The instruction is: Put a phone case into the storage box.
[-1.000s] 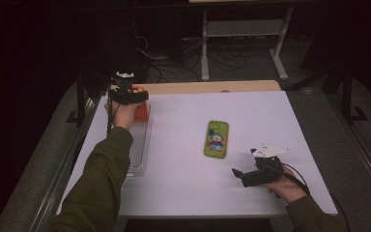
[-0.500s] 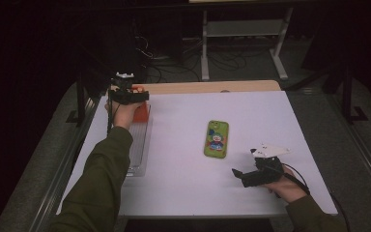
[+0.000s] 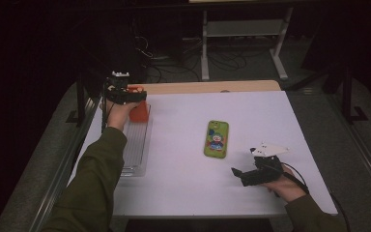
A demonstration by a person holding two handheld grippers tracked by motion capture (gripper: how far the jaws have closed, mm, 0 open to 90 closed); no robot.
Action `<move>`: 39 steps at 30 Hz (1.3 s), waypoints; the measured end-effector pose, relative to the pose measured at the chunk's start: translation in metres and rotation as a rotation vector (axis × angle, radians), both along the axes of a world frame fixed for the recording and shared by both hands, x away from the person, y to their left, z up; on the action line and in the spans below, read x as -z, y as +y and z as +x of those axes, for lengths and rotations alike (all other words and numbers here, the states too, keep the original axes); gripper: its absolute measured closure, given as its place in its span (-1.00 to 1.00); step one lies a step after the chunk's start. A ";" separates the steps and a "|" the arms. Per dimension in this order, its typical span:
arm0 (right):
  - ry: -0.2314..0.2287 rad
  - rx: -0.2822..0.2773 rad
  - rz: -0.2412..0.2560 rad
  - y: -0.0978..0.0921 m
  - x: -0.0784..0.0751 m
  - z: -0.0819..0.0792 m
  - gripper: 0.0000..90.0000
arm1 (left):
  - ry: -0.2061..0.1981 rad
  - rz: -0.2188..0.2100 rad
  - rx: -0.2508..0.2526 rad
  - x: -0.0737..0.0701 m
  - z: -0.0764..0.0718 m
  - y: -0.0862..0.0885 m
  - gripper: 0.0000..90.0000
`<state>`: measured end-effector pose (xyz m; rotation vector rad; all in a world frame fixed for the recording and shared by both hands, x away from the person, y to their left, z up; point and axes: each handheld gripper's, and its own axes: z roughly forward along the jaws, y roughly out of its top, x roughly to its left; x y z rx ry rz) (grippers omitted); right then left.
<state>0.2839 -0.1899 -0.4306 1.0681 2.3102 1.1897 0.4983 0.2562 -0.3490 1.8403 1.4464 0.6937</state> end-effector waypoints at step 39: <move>-0.004 -0.007 -0.009 0.002 -0.001 -0.001 -0.98 | 0.022 -0.109 0.401 -0.012 -0.088 -0.022 -1.00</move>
